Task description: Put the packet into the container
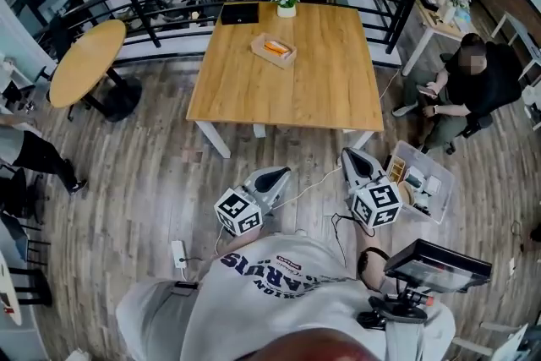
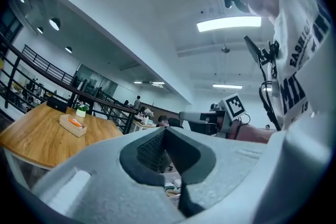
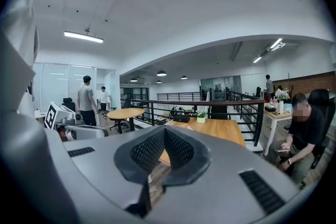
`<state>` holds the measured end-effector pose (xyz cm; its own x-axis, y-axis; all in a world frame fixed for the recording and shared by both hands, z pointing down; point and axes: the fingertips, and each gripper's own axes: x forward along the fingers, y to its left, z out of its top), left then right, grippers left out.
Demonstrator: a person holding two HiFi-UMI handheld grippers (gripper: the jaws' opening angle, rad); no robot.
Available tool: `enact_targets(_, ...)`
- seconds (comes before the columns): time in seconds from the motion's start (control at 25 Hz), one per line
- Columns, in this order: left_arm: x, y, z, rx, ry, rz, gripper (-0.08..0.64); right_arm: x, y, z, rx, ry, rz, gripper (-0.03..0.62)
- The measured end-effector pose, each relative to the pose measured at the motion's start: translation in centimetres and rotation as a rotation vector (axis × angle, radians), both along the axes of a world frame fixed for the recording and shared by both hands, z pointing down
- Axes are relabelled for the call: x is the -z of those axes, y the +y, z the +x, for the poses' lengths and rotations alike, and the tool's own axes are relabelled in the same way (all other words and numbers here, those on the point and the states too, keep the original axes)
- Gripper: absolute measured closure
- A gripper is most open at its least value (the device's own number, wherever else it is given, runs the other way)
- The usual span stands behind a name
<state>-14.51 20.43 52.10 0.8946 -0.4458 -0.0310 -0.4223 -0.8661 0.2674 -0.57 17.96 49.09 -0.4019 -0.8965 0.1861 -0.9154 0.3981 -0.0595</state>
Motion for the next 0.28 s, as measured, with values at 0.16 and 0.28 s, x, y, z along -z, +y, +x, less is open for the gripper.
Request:
enact_targets(0.16, -0.2, -0.3, -1.5, 0.013, -0.012, 0.000, 0.557, 0.6, 0.4, -1.2, 0.015, 0.010, 0.001, 0.584)
enact_targets(0.28, -0.1, -0.8, -1.8, 0.011, -0.022, 0.008, 0.557, 1.1, 0.6, -1.4, 0.011, 0.014, 0.002, 0.584)
